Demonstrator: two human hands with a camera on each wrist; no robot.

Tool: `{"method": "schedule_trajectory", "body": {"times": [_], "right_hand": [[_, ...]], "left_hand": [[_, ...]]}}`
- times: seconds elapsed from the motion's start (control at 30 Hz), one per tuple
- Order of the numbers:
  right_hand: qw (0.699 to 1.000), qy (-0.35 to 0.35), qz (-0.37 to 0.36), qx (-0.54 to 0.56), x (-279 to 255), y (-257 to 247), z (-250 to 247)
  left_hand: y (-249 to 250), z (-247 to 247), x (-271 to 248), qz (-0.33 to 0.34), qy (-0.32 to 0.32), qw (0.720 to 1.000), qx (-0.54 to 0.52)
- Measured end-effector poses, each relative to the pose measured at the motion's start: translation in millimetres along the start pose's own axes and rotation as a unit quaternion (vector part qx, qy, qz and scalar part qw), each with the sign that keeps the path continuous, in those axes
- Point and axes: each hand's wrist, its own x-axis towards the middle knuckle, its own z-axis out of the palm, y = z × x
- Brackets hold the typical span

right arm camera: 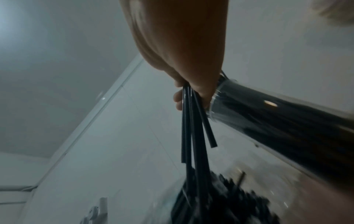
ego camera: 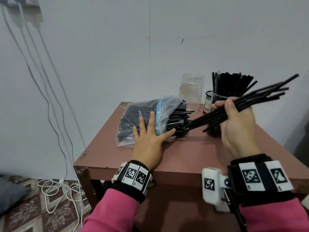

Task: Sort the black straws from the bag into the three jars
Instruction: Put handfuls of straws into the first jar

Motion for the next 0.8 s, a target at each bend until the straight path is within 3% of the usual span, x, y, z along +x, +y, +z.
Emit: {"method": "schedule_trajectory", "body": {"times": [0.2, 0.47, 0.6, 0.8], "right_hand": [[0.983, -0.091, -0.071, -0.140, 19.9, -42.1, 17.7], [0.944, -0.165, -0.020, -0.284, 24.5, -36.5, 28.5], [0.933, -0.147, -0.014, -0.327, 20.2, -21.2, 24.1], [0.963, -0.099, -0.011, -0.249, 31.9, -39.1, 31.3]], "left_hand": [[0.1, -0.2, -0.3, -0.003, -0.007, 1.000, 0.017], [-1.0, 0.3, -0.5, 0.004, -0.009, 1.000, 0.027], [-1.6, 0.9, -0.3, 0.008, -0.001, 1.000, 0.026], [-1.1, 2.4, -1.3, 0.015, 0.023, 1.000, 0.009]]}}
